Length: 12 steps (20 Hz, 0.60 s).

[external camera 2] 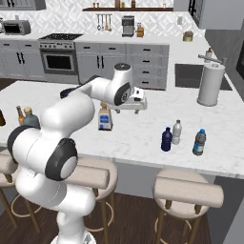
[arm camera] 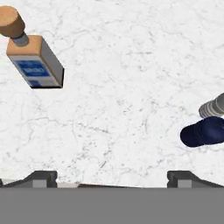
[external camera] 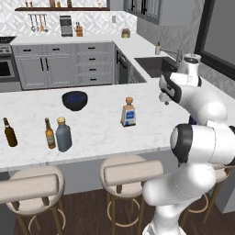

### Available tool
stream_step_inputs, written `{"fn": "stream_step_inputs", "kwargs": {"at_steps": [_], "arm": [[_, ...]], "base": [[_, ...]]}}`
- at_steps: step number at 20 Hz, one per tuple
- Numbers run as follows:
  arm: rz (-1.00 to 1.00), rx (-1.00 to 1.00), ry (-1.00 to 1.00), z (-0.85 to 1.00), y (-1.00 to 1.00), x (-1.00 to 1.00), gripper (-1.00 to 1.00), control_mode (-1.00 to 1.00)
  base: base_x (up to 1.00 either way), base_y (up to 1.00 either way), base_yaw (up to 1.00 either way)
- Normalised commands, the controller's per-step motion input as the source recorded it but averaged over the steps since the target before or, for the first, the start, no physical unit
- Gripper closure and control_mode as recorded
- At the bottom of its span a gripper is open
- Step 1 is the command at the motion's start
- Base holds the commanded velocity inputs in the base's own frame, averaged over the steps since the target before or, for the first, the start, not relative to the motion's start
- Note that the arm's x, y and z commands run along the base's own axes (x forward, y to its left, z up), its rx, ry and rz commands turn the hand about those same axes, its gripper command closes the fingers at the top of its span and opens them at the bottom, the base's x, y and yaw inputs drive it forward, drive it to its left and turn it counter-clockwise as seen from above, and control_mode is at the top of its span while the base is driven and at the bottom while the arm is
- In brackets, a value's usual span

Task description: Move the plastic bottles in the middle to the plastics group, and the glass bottles in the middle to the glass group.

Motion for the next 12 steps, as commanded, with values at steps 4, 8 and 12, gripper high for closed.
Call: {"fn": "stream_step_inputs", "kwargs": {"at_steps": [4,8,12], "arm": [[0.17,0.05,0.02,0.01,0.79,0.24,-1.00,-1.00],[0.11,0.02,0.01,-0.03,0.81,0.33,-1.00,-1.00],[0.16,0.04,0.00,-0.22,0.71,0.49,-1.00,-1.00]], "base": [[0.00,0.00,0.00],[0.00,0.00,0.00],[0.00,0.00,0.00]]}}
